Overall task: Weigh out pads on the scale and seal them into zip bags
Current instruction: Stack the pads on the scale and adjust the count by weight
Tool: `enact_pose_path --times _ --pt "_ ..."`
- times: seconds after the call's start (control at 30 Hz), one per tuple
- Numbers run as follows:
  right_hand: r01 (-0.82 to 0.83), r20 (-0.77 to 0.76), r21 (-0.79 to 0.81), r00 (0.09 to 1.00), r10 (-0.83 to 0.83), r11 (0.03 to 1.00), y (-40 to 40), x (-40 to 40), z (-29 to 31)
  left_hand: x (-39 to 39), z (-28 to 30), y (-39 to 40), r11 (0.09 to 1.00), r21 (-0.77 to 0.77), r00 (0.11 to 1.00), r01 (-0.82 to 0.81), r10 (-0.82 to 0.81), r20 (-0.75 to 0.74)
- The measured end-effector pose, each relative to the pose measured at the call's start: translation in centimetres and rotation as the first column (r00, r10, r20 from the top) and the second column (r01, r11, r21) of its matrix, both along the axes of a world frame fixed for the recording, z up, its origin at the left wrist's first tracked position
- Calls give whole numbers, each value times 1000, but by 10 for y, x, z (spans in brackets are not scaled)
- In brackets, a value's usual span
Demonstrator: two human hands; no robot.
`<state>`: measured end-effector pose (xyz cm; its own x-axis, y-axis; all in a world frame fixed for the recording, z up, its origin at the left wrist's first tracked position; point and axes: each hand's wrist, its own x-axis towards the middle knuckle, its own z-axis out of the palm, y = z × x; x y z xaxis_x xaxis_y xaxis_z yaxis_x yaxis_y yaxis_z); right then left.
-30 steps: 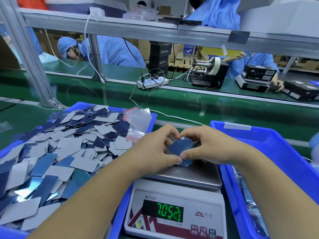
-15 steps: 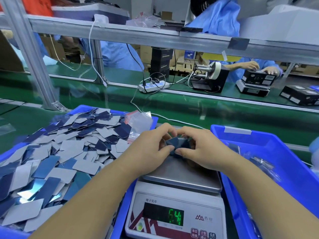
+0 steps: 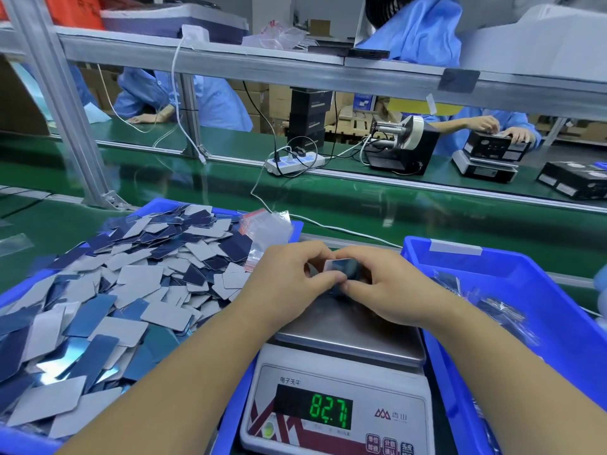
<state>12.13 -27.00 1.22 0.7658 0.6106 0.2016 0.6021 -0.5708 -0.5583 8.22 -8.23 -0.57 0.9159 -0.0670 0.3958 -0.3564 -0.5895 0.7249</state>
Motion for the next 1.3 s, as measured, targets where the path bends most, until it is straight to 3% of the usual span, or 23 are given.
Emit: enact_pose_path --times 0.17,0.33,0.47,0.67,0.87,1.0,1.23,1.3 --pt "10 38 -85 999 -7 996 -5 0 5 -3 1 -1 984 159 994 82 -69 -82" --pt "70 -4 -42 998 -70 997 -8 2 5 -5 2 -3 947 276 985 162 -140 -97" --pt "56 25 75 998 -58 996 -2 -3 4 -2 2 -1 957 264 992 121 -111 -52" --pt "77 26 -79 997 -75 994 -3 2 1 -4 1 -4 928 363 993 86 -51 -106" --pt "65 187 78 979 -79 995 -7 -3 10 -6 2 -7 894 440 991 83 -29 -129" --pt "94 193 56 976 -103 994 -7 -2 13 -3 1 -4 923 378 995 67 -32 -99" --pt "183 -89 197 982 -168 963 -11 4 11 0 -1 3 950 308 996 52 -26 -89" --pt "242 -105 214 969 -224 946 -12 6 10 0 0 4 954 295 994 62 -34 -99"
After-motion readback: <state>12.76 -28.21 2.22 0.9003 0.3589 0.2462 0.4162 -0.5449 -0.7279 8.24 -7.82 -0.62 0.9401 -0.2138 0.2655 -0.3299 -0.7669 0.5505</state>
